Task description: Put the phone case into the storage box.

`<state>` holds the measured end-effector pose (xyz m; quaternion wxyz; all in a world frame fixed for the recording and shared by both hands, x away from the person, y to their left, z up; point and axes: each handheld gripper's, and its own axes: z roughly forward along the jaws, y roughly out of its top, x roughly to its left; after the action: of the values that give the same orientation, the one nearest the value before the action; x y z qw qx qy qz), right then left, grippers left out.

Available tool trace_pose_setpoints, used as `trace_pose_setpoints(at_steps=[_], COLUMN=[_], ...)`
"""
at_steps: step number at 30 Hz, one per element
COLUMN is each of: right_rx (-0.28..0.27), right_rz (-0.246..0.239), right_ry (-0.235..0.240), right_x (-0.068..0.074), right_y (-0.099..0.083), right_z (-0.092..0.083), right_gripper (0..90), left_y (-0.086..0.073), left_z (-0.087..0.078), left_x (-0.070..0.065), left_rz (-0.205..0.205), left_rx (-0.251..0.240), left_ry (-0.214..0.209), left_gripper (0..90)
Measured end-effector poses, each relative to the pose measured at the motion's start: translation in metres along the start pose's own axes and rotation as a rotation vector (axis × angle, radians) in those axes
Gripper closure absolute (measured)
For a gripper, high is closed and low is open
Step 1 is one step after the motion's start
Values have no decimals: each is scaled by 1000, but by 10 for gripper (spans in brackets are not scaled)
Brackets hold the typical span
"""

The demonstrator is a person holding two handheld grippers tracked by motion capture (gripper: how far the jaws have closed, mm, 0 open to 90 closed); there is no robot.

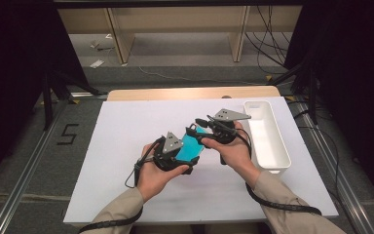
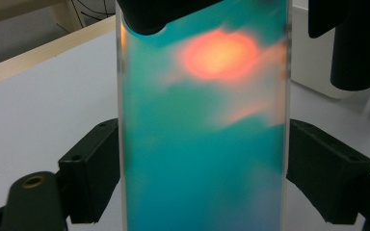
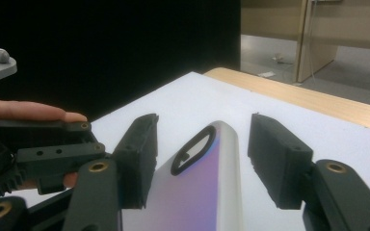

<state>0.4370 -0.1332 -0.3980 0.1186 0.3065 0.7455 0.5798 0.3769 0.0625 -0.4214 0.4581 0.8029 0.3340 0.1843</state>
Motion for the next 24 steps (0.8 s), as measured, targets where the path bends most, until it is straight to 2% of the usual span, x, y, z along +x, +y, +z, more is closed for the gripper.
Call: trace_pose_setpoints(at_steps=[6,7,12,24], right_rx=[0,0,5,22], right_rz=[16,17,33,57], right_ry=[1,1,5,17], right_x=[0,-1,-2,-2], right_y=[0,0,0,-1], right_z=[0,0,1,2], right_gripper=[515,525,559,618], left_y=[0,1,2,1], left_z=[0,0,0,0], left_x=[0,1,0,0], left_rz=[2,17,28,27], left_rx=[-3,-14,-27,-20], left_ry=[-2,5,13,18], left_gripper=[171,171,171,171])
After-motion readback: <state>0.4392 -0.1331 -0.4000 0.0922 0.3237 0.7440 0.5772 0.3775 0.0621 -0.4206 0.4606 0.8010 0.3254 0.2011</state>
